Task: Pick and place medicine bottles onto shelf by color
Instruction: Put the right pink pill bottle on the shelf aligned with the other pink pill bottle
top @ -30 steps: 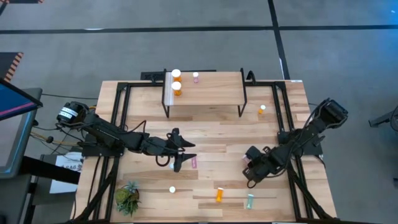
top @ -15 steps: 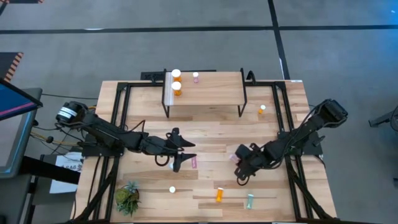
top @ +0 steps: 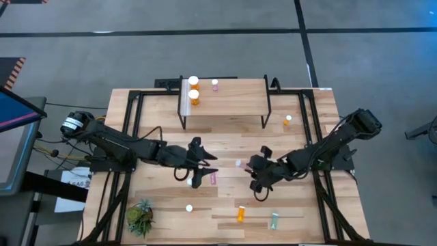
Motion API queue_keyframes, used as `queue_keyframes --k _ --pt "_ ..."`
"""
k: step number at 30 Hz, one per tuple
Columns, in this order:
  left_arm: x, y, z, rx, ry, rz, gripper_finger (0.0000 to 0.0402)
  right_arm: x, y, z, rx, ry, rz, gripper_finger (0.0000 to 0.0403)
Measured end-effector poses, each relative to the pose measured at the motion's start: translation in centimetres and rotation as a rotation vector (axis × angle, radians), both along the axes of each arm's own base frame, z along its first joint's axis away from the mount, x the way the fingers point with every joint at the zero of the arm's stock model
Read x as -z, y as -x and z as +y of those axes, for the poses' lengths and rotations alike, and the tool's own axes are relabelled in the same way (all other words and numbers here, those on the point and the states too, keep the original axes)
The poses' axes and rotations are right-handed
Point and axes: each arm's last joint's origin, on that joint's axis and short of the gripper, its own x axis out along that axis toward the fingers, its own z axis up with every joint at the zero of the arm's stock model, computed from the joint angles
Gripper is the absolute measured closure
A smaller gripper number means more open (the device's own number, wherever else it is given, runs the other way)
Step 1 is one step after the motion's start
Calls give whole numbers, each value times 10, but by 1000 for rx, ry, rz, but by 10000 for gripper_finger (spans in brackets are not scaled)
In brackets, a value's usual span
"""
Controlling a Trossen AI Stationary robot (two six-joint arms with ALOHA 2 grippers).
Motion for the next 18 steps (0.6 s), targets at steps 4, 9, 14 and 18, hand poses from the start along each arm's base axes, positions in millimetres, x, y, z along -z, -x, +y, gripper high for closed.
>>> queue_keyframes --k 4,9,14,18 --pt "-17 -4 4 41 -53 53 188 -10 -10 0 -47 55 -113 280" --pt "-28 -6 5 83 -120 44 157 -19 -18 1 -112 112 -207 280" --pt "-30 -11 12 88 -135 39 121 -24 -23 -2 -129 146 -253 280" --pt "-27 -16 24 76 -136 44 114 -26 -26 -7 -128 168 -265 280"
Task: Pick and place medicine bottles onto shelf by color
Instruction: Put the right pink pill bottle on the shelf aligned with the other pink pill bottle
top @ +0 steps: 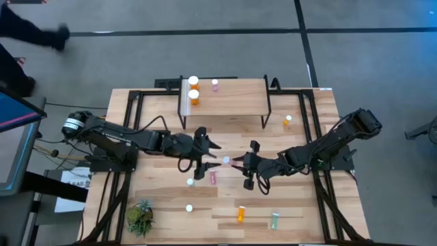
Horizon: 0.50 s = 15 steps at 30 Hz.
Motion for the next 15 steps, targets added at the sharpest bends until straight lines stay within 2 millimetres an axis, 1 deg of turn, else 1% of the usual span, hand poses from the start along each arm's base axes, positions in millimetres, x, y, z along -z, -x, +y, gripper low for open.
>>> queue_keyframes --k 2,6,8,15 --pt "4 -1 4 15 12 20 114 0 -1 -2 4 7 2 280" --pt "2 -7 9 53 44 -7 119 -1 -2 -6 13 9 -4 280" --pt "5 -6 12 49 42 47 121 -1 -3 -7 17 12 -3 280" --pt "-13 -9 12 46 24 27 122 -1 -5 -12 26 21 -6 280"
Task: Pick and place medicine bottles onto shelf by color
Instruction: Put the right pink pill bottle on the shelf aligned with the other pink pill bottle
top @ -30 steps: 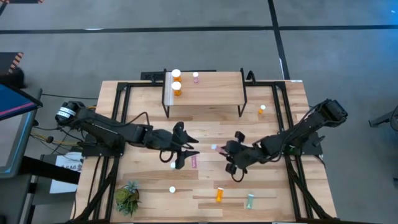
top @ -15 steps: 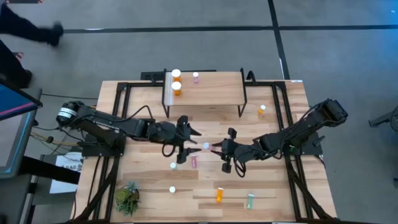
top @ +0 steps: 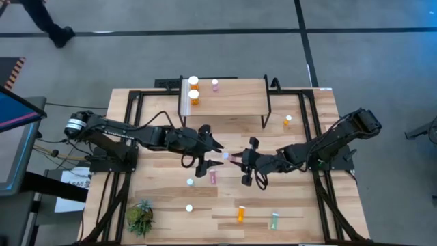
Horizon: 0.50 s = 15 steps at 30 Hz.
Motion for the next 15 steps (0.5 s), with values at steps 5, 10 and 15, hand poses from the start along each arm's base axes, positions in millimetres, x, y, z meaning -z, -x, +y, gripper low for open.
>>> queue_keyframes --k 5,10,15 --pt "-8 -1 7 -12 -11 -11 123 -1 -1 -1 1 3 -10 280" --pt "-13 -6 18 -16 6 -11 123 -2 -2 -1 -8 17 -21 279" --pt "-9 -12 23 -15 17 32 123 -4 -2 -1 -12 23 -30 279"
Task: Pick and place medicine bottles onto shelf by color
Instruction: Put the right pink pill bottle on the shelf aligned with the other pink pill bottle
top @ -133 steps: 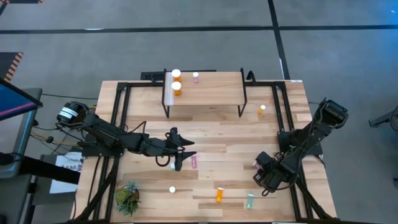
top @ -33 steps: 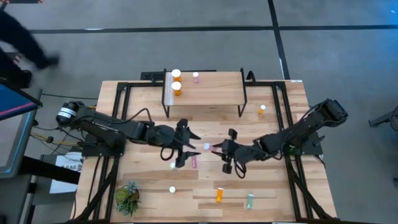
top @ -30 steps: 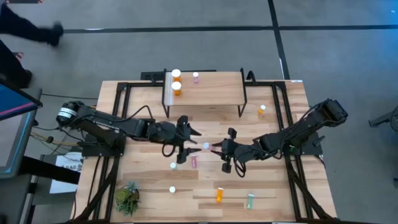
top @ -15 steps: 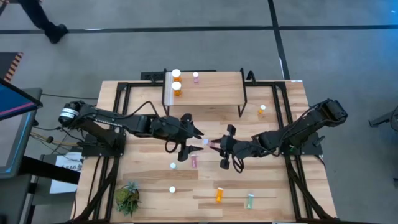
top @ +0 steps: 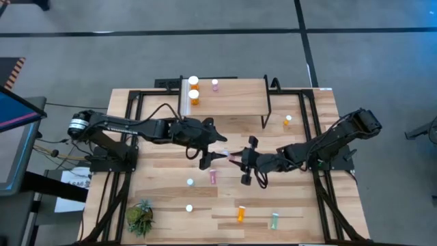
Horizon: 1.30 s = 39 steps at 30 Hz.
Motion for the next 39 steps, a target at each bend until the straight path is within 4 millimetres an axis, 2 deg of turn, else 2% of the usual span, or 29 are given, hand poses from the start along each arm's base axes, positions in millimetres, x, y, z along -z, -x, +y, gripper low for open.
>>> queue_keyframes --k 4,14,24,32,39 --pt "12 -8 0 -3 -3 83 123 -1 0 0 0 -2 -8 279" --pt "8 -8 -2 -6 9 107 123 -1 0 0 1 -6 -10 279" --pt "10 -6 -14 27 3 133 123 -1 0 0 2 -8 -13 279" --pt "11 -6 -11 -66 -51 128 123 -1 0 0 2 -9 -14 279" --pt "23 -13 -12 -86 -61 165 123 -1 0 0 2 -9 -14 279"
